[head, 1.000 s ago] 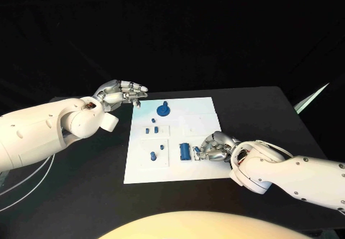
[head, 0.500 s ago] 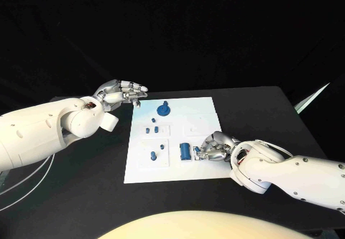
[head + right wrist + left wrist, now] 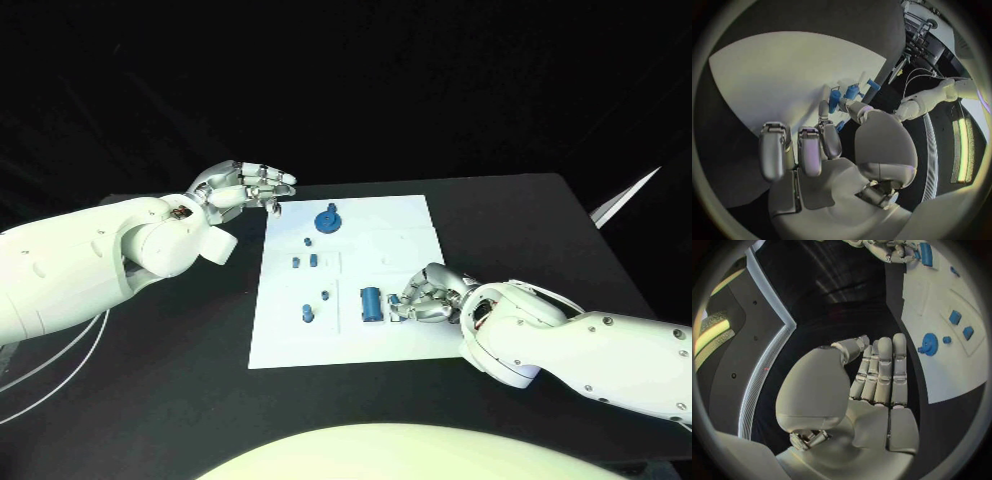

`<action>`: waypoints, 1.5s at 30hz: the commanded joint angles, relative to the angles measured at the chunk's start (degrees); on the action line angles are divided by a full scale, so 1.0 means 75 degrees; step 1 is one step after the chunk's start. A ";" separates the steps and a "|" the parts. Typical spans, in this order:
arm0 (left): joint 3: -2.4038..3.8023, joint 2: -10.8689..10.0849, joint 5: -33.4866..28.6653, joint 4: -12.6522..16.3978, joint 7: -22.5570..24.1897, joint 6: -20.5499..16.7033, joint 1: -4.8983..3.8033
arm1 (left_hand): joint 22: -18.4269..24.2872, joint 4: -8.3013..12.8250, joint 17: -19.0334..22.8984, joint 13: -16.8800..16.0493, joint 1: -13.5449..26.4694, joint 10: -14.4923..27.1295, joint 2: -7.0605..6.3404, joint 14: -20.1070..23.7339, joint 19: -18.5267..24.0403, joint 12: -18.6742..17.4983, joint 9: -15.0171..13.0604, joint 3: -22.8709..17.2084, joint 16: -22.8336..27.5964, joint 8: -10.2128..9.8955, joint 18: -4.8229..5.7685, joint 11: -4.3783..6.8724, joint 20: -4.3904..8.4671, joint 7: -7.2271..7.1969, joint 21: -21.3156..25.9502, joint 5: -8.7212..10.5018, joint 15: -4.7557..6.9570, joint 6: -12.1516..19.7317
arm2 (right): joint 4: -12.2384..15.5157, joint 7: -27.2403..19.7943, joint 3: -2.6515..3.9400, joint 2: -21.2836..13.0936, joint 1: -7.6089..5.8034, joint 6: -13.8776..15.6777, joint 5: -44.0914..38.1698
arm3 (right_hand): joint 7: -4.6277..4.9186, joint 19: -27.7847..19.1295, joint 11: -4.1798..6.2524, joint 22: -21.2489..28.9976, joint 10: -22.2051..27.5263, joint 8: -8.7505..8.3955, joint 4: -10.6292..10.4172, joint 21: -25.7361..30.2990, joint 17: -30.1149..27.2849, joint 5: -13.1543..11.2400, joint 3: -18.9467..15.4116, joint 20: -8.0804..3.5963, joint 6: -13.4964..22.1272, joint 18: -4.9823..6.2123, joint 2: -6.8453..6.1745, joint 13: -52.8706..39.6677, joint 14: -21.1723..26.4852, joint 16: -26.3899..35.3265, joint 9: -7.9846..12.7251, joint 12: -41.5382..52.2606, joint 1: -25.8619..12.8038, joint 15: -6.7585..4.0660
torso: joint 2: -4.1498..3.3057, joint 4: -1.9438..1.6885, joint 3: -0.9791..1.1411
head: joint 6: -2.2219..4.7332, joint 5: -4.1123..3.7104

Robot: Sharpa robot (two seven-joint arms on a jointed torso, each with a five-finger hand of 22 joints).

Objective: Assemble the parts on the task board

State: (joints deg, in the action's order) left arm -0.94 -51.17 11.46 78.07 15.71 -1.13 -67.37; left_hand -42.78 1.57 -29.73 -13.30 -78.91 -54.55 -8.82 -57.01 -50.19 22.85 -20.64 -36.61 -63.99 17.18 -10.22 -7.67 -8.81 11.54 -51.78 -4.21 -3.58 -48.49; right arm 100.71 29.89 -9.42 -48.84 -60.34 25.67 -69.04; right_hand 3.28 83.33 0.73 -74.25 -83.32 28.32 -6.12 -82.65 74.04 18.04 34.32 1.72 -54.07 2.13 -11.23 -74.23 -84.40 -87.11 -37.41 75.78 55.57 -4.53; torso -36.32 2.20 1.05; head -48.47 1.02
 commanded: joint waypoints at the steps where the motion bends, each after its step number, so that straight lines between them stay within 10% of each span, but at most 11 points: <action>1: 0.0005 0.0008 0.0000 0.0014 0.0007 0.0021 -0.0003 | 0.0054 -0.0097 0.0073 -0.0066 0.0153 0.0127 0.0070 0.0027 -0.0116 0.0104 0.0109 0.0024 0.0062 0.0160 -0.0050 -0.0011 0.0002 0.0005 0.0152 -0.0110 0.0012 0.0065 | -0.0006 -0.0001 0.0002 0.0022 0.0006 -0.0035 -0.0026 | -0.0042 0.0727 0.0067 -0.1891 -0.0184 0.0137 -0.0158 -0.0110 0.1614 -0.0069 0.0097 -0.0064 -0.0298 -0.0126 0.0144 -0.1198 -0.0632 -0.0057 -0.0143 0.0204 -0.0256 -0.0043 | 0.0001 0.0007 0.0001 | -0.0009 0.0008; 25: 0.0004 0.0033 0.0000 -0.0023 0.0004 0.0033 -0.0003 | 0.0057 -0.0102 0.0073 -0.0064 0.0165 0.0135 0.0071 0.0031 -0.0119 0.0110 0.0113 0.0024 0.0066 0.0174 -0.0047 -0.0015 0.0001 0.0008 0.0158 -0.0109 0.0009 0.0074 | -0.0062 -0.0062 0.0002 0.0090 0.0006 0.0000 -0.0051 | -0.0031 0.0722 0.0052 -0.1887 -0.0183 0.0033 -0.0578 -0.0095 0.1614 -0.1125 -0.0289 -0.0056 -0.0365 -0.0124 0.0088 -0.1198 -0.0632 -0.0054 -0.0101 0.0184 -0.0653 -0.0030 | -0.0001 0.0004 0.0001 | -0.0009 0.0015; 45: 0.0003 0.0018 0.0000 -0.0029 0.0014 0.0029 -0.0002 | 0.0057 -0.0102 0.0073 -0.0064 0.0165 0.0135 0.0071 0.0031 -0.0119 0.0110 0.0113 0.0024 0.0066 0.0174 -0.0047 -0.0015 0.0001 0.0008 0.0158 -0.0109 0.0009 0.0074 | 0.0329 -0.0405 0.0000 -0.0374 0.0013 -0.0391 -0.0145 | -0.0029 0.0721 0.0052 -0.1886 -0.0183 -0.0007 -0.0219 -0.0094 0.1621 -0.1846 -0.0485 -0.0056 -0.0372 -0.0124 -0.0171 -0.1208 -0.0633 -0.0056 -0.0108 0.0185 -0.0123 -0.0030 | 0.0009 0.0026 0.0015 | -0.0028 0.0049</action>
State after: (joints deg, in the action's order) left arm -0.95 -51.10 11.47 77.76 15.71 -1.06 -67.37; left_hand -42.76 1.56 -29.73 -13.30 -78.91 -54.55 -8.82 -57.01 -50.19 22.86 -20.60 -36.61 -63.99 17.18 -10.22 -7.67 -8.81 11.36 -51.13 -4.21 -3.58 -48.30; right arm 102.86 27.10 -9.42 -51.49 -60.31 23.07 -69.90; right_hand 2.95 83.33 0.72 -74.25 -83.32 28.37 -8.26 -82.65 74.04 4.95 31.61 1.72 -56.24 2.13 -11.87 -74.23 -84.40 -87.11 -37.52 76.43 54.41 -4.53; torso -36.26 2.33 1.15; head -48.69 1.46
